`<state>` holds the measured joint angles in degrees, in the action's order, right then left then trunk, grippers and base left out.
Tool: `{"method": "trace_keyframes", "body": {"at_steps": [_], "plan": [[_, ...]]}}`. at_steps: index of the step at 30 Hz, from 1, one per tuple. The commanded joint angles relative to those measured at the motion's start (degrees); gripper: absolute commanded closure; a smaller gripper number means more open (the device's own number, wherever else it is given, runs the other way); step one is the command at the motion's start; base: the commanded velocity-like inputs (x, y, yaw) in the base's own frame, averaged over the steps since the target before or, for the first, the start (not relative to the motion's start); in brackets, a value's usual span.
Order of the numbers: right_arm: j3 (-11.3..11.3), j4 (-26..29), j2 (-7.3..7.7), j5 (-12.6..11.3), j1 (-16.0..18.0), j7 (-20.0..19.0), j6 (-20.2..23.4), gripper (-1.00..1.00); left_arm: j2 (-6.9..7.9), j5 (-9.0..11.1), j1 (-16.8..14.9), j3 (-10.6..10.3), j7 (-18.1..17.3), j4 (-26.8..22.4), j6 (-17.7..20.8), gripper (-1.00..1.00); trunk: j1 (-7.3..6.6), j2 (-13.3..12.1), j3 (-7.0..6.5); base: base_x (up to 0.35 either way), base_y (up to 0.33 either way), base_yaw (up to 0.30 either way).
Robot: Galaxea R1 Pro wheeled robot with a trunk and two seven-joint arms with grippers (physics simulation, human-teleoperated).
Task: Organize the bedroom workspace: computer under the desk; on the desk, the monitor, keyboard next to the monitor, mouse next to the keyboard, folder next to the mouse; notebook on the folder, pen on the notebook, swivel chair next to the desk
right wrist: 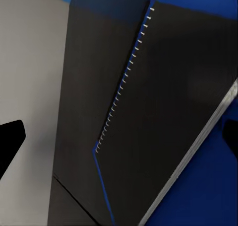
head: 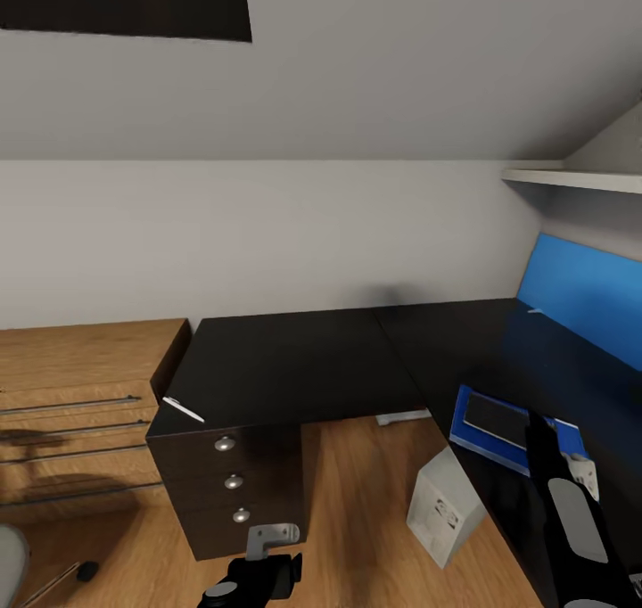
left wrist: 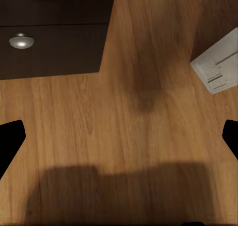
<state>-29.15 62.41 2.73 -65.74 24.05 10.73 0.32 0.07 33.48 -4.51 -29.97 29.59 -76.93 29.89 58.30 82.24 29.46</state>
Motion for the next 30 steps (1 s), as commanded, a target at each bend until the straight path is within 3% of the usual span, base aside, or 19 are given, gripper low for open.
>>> {"method": "trace_keyframes", "body": {"at_steps": [1,7,10,17,18,21,22,23,24,25,26,27,30], "plan": [[0.05,0.08,0.00,-0.47,0.03,0.25,0.03,-1.00,0.01,0.57,-0.05,-0.09,0.55,-0.07,0.08,-1.00,-0.01,0.04,0.06,-0.062,0.000,0.000],[0.44,1.04,-0.27,-0.45,0.03,-0.04,0.08,-1.00,0.00,0.33,-0.05,-0.33,0.67,-0.14,0.08,-1.00,-0.01,0.04,0.06,-0.017,0.000,0.000],[1.38,4.96,-0.97,-0.23,-0.07,-0.18,0.14,-1.00,0.01,0.38,-0.06,-0.31,0.72,-0.08,0.08,-1.00,-0.67,-1.17,-0.48,-0.001,0.000,0.000],[8.29,9.64,-1.78,2.27,-0.44,0.13,0.14,-1.00,0.07,0.29,-0.06,0.13,0.73,3.24,0.08,-1.00,-2.21,-3.97,-1.73,0.000,0.000,0.000],[14.06,10.88,-1.89,6.20,-0.98,1.87,0.22,-1.00,0.09,0.24,-0.06,0.78,0.73,4.54,0.08,-1.00,-2.43,-4.38,-1.91,0.000,0.000,0.000],[22.67,12.35,-1.86,10.30,-1.27,8.55,0.55,-1.00,0.17,0.00,-0.06,1.09,0.67,8.37,-0.56,-1.00,-3.09,-5.58,-2.45,0.000,0.000,0.000],[24.52,12.65,-1.84,10.86,-1.29,10.22,0.68,-1.00,0.21,-0.07,-0.06,1.03,0.67,9.21,-1.06,-1.00,-3.31,-5.98,-2.63,0.000,0.000,0.000],[30.46,13.92,-1.81,12.07,-1.33,16.19,1.20,-1.00,0.29,-0.43,-0.06,0.78,0.62,12.06,-3.99,-1.00,-3.53,-6.38,-2.81,0.000,0.000,0.000],[34.61,15.03,-1.79,12.55,-1.35,20.90,1.66,-1.00,0.31,-1.06,-0.06,0.66,0.57,14.35,-6.91,-1.00,-3.75,-6.78,-2.99,0.000,0.000,0.000],[36.73,15.54,-1.79,12.75,-1.36,23.46,1.93,-1.00,0.32,-1.48,-0.06,0.61,0.53,15.59,-8.51,-1.00,-3.97,-7.18,-3.17,0.000,0.000,0.000],[41.15,16.20,-1.83,13.05,-1.35,28.87,2.57,-1.00,0.34,-2.39,-0.06,0.57,0.41,18.13,-11.71,-1.00,-4.19,-7.58,-3.35,0.000,0.000,0.000],[43.44,16.39,-1.86,13.16,-1.33,31.60,2.90,-1.00,0.34,-2.79,-0.06,0.56,0.33,19.41,-13.22,-1.00,-4.41,-7.98,-3.53,0.000,0.000,0.000],[56.77,17.10,-2.37,14.19,-1.28,45.18,4.25,-1.00,0.30,-4.08,-0.06,0.67,0.15,26.53,-19.02,-1.00,-5.06,-9.19,-4.07,0.000,0.000,0.000]]}}
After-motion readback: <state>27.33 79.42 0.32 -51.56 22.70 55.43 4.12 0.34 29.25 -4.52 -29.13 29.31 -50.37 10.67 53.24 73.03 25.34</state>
